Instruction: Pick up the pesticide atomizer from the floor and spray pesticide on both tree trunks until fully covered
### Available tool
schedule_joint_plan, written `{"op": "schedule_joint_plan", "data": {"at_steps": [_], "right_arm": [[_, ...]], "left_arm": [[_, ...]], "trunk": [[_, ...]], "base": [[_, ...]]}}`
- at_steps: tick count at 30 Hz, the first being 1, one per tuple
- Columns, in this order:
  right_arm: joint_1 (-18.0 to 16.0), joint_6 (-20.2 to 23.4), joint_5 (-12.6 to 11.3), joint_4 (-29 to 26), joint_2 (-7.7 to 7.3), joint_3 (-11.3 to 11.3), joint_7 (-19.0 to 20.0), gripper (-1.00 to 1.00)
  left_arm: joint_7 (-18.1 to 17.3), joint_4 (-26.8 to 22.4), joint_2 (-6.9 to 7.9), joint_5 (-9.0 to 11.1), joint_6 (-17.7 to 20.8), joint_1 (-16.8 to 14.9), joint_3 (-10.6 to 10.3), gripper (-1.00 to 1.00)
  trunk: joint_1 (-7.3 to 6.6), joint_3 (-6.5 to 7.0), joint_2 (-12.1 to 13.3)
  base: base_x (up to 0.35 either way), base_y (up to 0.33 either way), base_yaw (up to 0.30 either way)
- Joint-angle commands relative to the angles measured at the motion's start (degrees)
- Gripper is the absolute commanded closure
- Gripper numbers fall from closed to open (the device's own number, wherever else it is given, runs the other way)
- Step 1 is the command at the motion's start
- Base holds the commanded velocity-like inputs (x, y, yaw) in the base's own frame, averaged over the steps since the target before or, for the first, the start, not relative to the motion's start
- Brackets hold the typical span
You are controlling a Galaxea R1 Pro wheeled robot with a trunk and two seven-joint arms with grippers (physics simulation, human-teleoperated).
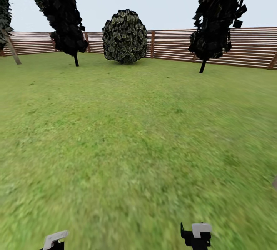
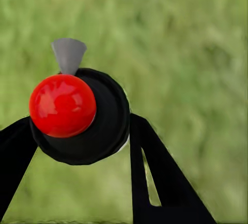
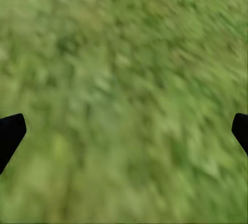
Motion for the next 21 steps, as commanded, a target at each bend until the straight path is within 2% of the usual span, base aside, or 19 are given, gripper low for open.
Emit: {"op": "schedule_joint_plan", "data": {"at_steps": [1, 21], "right_arm": [[-0.03, 0.03, 0.39, 0.05, 0.0, 0.39, -0.61, -1.0], [-0.03, 0.03, 0.39, 0.05, 0.0, 0.4, -0.61, -1.0]], "left_arm": [[-0.27, 0.07, 0.0, 0.31, -0.16, -0.04, 0.2, 1.0], [-0.26, 0.07, -0.09, 0.15, -0.08, -0.04, 0.04, 1.0]], "trunk": [[-0.01, -0.05, -0.02], [-0.01, -0.05, -0.02]], "base": [[0.0, 0.0, 0.282], [0.0, 0.0, 0.282]]}}
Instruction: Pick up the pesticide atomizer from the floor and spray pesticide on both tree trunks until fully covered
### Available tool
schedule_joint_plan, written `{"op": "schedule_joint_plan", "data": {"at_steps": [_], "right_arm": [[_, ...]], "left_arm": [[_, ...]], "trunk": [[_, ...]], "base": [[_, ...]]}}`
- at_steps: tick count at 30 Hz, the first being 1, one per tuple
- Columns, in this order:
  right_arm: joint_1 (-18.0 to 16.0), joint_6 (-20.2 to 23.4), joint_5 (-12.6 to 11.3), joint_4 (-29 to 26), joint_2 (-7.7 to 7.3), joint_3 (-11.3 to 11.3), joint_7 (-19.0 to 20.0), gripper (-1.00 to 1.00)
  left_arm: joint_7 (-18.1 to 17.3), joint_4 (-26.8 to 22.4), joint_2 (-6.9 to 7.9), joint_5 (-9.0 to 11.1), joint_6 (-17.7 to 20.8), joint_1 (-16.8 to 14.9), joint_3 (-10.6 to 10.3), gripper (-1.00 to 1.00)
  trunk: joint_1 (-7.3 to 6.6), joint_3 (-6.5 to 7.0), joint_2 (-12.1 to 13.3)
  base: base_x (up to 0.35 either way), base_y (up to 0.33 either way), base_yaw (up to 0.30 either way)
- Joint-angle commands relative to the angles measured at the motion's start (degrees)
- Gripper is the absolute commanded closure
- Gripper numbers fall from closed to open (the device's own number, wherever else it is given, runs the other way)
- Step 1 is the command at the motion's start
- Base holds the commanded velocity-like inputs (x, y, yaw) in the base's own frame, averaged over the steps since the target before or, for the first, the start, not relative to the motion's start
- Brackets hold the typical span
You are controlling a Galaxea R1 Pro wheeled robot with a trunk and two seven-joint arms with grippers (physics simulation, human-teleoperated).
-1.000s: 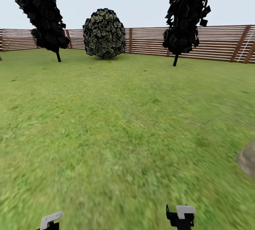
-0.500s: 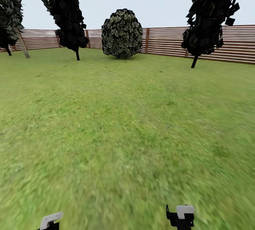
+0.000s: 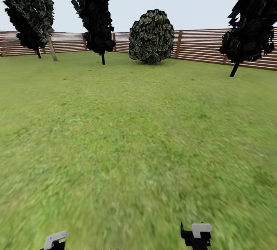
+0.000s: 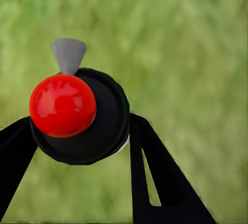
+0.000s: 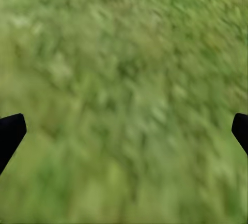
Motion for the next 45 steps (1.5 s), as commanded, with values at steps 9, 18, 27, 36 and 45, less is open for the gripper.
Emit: {"op": "schedule_joint_plan", "data": {"at_steps": [9, 18, 27, 36, 45], "right_arm": [[-0.03, 0.04, 0.39, 0.05, 0.0, 0.39, -0.6, -1.0], [-0.03, 0.04, 0.39, 0.05, 0.0, 0.38, -0.57, -1.0], [-0.03, 0.04, 0.39, 0.05, 0.0, 0.38, -0.56, -1.0], [-0.03, 0.04, 0.39, 0.05, 0.0, 0.38, -0.58, -1.0], [-0.03, 0.04, 0.39, 0.05, -0.01, 0.39, -0.57, -1.0]], "left_arm": [[-0.29, 0.14, -0.1, 0.27, -0.08, -0.04, 0.16, 1.0], [-0.27, 0.15, -0.09, 0.56, -0.16, -0.04, 0.18, 1.0], [-0.27, 0.15, -0.11, 0.46, -0.15, -0.04, 0.18, 1.0], [-0.28, 0.15, -0.08, 0.43, -0.22, -0.04, 0.19, 1.0], [-0.29, 0.15, 0.12, 0.54, -0.15, -0.03, 0.43, 1.0]], "trunk": [[-0.01, -0.05, -0.02], [-0.01, -0.05, -0.02], [-0.01, -0.05, -0.02], [-0.01, -0.05, -0.02], [-0.01, -0.05, -0.02]], "base": [[0.0, 0.0, 0.282], [0.0, 0.232, 0.282], [0.0, 0.122, 0.282], [0.0, 0.001, 0.282], [0.0, 0.0, 0.282]]}}
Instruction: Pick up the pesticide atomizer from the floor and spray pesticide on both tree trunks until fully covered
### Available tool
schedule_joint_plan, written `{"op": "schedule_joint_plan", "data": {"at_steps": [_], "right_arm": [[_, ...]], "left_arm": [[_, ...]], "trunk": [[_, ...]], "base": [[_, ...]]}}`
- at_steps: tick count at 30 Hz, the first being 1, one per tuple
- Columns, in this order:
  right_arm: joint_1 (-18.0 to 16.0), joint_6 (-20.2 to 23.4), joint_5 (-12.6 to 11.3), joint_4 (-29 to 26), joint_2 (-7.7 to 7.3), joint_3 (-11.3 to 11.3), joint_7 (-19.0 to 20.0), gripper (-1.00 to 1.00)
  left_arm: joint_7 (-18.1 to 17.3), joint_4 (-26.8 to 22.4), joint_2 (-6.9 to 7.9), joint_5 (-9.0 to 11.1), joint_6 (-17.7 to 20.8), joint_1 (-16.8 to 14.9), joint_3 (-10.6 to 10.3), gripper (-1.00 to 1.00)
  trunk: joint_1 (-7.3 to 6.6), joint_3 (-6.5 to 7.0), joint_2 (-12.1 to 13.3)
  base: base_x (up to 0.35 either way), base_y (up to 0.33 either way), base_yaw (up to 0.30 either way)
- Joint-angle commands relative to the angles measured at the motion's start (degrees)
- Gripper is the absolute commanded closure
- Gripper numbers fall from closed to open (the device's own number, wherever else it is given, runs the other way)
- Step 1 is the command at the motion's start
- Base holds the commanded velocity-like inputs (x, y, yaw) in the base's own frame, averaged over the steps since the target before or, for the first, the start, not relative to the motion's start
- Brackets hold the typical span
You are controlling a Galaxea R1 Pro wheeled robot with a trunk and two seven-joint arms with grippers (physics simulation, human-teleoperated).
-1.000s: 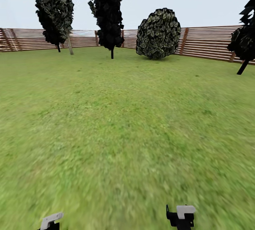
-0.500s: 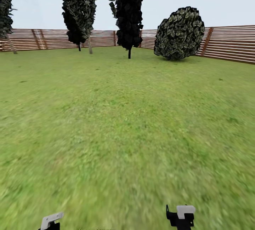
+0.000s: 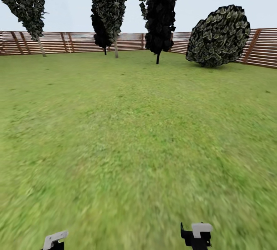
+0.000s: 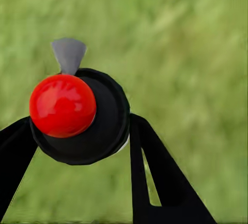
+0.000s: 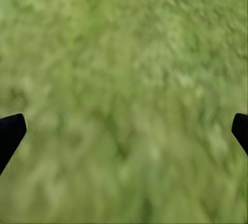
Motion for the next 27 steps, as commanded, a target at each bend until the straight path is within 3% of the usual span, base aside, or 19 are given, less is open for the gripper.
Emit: {"op": "schedule_joint_plan", "data": {"at_steps": [1, 27], "right_arm": [[-0.03, 0.04, 0.39, 0.05, 0.01, 0.39, -0.62, -1.0], [-0.03, 0.04, 0.39, 0.05, 0.01, 0.41, -0.66, -1.0]], "left_arm": [[-0.31, 0.07, -0.02, 0.29, -0.16, -0.05, 0.21, 1.0], [-0.34, 0.07, -0.1, 0.14, -0.23, 0.01, -0.03, 1.0]], "trunk": [[-0.01, -0.05, -0.02], [-0.01, -0.05, -0.02]], "base": [[0.0, 0.0, 0.282], [0.0, 0.0, 0.282]]}}
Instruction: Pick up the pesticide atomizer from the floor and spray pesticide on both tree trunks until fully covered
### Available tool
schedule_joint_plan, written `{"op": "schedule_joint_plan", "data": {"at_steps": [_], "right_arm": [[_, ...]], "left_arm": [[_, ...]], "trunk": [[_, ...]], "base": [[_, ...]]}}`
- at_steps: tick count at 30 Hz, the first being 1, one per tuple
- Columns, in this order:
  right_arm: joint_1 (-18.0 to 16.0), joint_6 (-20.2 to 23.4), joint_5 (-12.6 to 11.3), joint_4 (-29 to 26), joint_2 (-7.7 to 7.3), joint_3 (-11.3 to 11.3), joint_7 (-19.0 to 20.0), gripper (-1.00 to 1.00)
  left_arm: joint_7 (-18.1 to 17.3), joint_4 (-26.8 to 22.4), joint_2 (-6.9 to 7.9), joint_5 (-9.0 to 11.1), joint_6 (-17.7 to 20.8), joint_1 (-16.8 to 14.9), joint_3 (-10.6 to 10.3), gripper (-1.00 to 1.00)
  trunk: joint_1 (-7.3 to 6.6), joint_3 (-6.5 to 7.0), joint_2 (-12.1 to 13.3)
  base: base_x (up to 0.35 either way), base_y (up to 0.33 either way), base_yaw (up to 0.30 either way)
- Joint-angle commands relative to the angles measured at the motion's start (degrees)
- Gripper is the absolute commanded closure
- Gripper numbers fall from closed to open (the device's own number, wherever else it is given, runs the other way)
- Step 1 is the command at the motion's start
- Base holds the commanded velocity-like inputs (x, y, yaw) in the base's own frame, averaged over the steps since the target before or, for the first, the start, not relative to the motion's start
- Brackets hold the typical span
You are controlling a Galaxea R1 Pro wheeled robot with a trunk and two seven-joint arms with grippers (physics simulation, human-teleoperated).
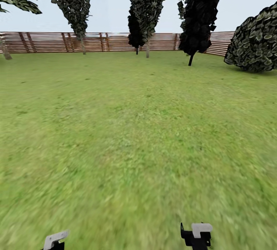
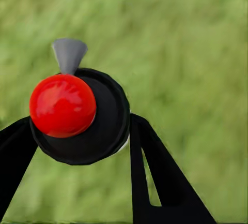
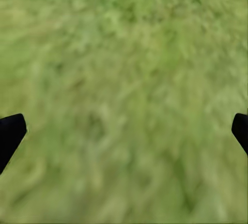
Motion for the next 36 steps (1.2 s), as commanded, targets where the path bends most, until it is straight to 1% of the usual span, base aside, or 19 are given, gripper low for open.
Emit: {"op": "schedule_joint_plan", "data": {"at_steps": [1, 6, 11, 18, 24, 36], "right_arm": [[-0.03, 0.04, 0.39, 0.05, 0.0, 0.38, -0.6, -1.0], [-0.03, 0.04, 0.39, 0.05, 0.0, 0.46, -0.6, -1.0], [-0.03, 0.04, 0.39, 0.05, 0.0, 0.44, -0.6, -1.0], [-0.03, 0.04, 0.39, 0.05, 0.0, 0.43, -0.6, -1.0], [-0.03, 0.04, 0.39, 0.05, 0.0, 0.44, -0.6, -1.0], [-0.03, 0.04, 0.39, 0.05, 0.0, 0.46, -0.6, -1.0]], "left_arm": [[-0.29, 0.07, -0.01, 0.31, -0.17, -0.05, 0.17, 1.0], [-0.21, 0.07, -0.13, 0.33, -0.17, -0.04, 0.16, 1.0], [-0.2, 0.15, -0.06, 0.48, -0.18, -0.04, 0.24, 1.0], [-0.2, 0.16, -0.02, 0.51, -0.18, -0.02, 0.25, 1.0], [-0.2, 0.07, -0.02, 0.51, -0.29, 0.35, 0.25, 1.0], [-0.2, 0.07, -0.1, 0.51, -0.27, 0.38, 0.25, 1.0]], "trunk": [[-0.01, -0.05, -0.02], [-0.01, -0.05, -0.02], [-0.01, -0.05, -0.02], [-0.01, -0.05, -0.02], [-0.01, -0.05, -0.02], [-0.01, -0.05, -0.02]], "base": [[0.0, 0.0, 0.282], [0.025, 0.0, 0.282], [0.259, 0.007, 0.282], [0.24, 0.2, 0.282], [0.02, 0.237, 0.282], [0.0, 0.008, 0.282]]}}
